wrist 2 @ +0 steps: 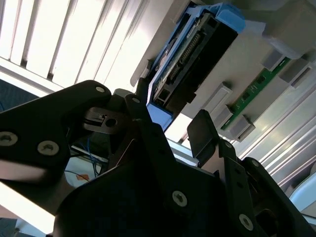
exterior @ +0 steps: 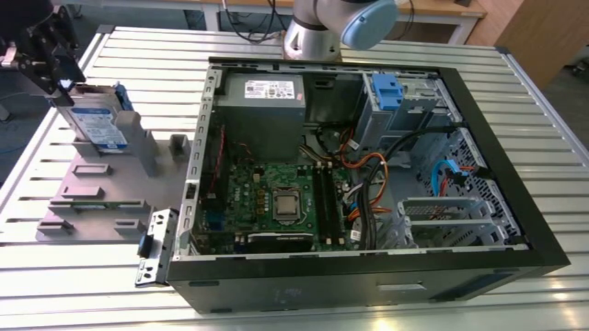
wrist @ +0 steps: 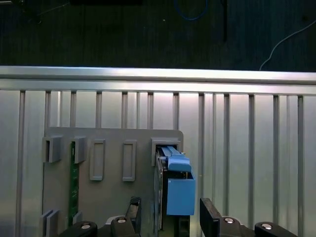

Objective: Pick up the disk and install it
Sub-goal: 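Pick up the disk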

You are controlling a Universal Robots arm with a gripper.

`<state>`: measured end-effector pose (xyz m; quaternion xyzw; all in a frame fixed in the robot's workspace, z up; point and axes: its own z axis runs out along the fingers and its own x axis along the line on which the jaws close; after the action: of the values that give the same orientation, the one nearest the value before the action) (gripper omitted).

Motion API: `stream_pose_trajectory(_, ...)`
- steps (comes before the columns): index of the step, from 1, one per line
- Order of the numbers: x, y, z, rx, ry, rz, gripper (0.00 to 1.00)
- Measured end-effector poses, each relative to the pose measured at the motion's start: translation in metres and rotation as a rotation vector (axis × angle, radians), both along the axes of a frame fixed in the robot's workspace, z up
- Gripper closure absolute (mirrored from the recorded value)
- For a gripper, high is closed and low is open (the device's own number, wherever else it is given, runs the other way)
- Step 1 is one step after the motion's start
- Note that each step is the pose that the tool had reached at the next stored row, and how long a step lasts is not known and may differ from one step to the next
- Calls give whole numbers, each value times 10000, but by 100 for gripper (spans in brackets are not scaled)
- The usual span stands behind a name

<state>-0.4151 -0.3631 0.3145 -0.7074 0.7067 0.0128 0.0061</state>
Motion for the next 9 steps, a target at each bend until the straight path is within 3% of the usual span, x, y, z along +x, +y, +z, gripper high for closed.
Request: stream_pose_trajectory(9, -29, 4, -77, 1, 0, 0, 41)
